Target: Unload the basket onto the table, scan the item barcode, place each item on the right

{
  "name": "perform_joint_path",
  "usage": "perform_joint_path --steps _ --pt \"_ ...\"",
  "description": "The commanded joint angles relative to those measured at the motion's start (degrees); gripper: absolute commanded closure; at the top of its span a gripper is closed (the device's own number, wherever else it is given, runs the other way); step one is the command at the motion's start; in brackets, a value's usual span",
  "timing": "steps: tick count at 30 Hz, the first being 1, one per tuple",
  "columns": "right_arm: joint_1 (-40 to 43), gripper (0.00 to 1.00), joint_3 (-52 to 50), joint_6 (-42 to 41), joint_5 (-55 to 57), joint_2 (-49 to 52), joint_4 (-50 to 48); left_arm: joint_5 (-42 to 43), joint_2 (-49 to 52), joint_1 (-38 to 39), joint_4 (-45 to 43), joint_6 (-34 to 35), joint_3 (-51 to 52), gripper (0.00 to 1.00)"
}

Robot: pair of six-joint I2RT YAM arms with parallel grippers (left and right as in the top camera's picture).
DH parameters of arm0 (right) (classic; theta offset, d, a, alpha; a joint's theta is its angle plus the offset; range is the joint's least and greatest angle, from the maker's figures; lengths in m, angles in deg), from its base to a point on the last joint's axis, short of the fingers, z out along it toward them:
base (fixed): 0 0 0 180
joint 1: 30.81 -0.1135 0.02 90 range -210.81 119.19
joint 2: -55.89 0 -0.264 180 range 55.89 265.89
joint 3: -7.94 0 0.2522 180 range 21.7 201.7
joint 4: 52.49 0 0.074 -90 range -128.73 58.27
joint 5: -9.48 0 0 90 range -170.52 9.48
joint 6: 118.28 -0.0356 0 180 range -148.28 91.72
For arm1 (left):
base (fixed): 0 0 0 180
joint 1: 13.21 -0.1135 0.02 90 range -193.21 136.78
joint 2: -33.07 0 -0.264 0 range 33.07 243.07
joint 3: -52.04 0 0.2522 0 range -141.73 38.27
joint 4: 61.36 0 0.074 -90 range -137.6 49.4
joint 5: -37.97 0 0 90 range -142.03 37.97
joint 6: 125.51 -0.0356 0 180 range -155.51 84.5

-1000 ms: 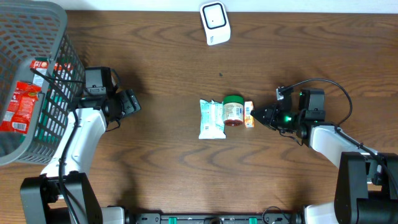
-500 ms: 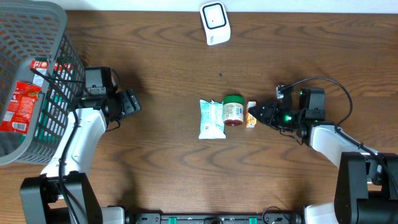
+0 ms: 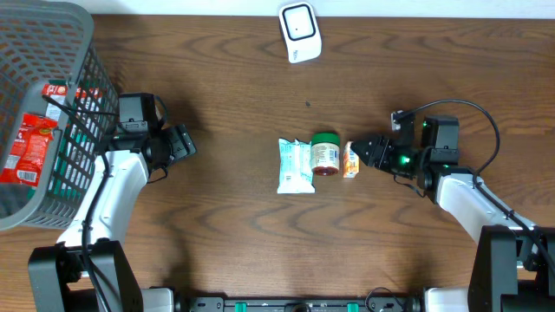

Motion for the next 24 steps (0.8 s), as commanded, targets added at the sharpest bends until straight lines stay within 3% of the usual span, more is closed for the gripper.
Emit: perform_joint_path --steps 1,6,11,13,16,17,19,20,24 --pt "0.3 0.48 3.8 4.7 4.2 -1.0 4.2 -0.3 -0.5 -0.2 -0.1 0.1 -0.7 0.14" --pt "0.3 0.45 15.3 11.6 13.7 -1.0 21.2 -0.3 -0.5 -0.2 0.0 0.1 -0.7 0.14" --pt "0.3 0.37 24.7 12.5 29.3 -1.0 33.4 -0.3 -0.5 -0.2 0.0 0.1 -0.7 0.14" --pt "0.3 0.29 26.4 12.5 34.8 -1.0 34.9 -0.3 -0.5 -0.2 0.0 0.1 -0.7 0.14" --pt "0.3 0.04 26.6 12.5 39.4 -1.0 34.4 -0.3 -0.5 -0.2 0.0 0.1 -0.7 0.14" --pt "0.3 0.01 26.6 12.5 39.9 -1.0 34.5 -0.3 -0.5 -0.2 -0.1 0.1 -0.7 0.14" --pt "0.3 0.01 26.6 12.5 40.0 -1.0 34.6 -0.3 -0.5 -0.2 -0.1 0.1 -0.7 0.14" --pt "0.3 0.01 26.6 12.5 40.0 -1.0 34.8 -0.3 -0.5 -0.2 -0.4 0.1 -0.7 0.02" --pt "0.2 0.01 26.6 12.5 40.0 -1.0 34.9 1.1 -0.5 -0.2 -2.7 0.2 -0.7 0.02"
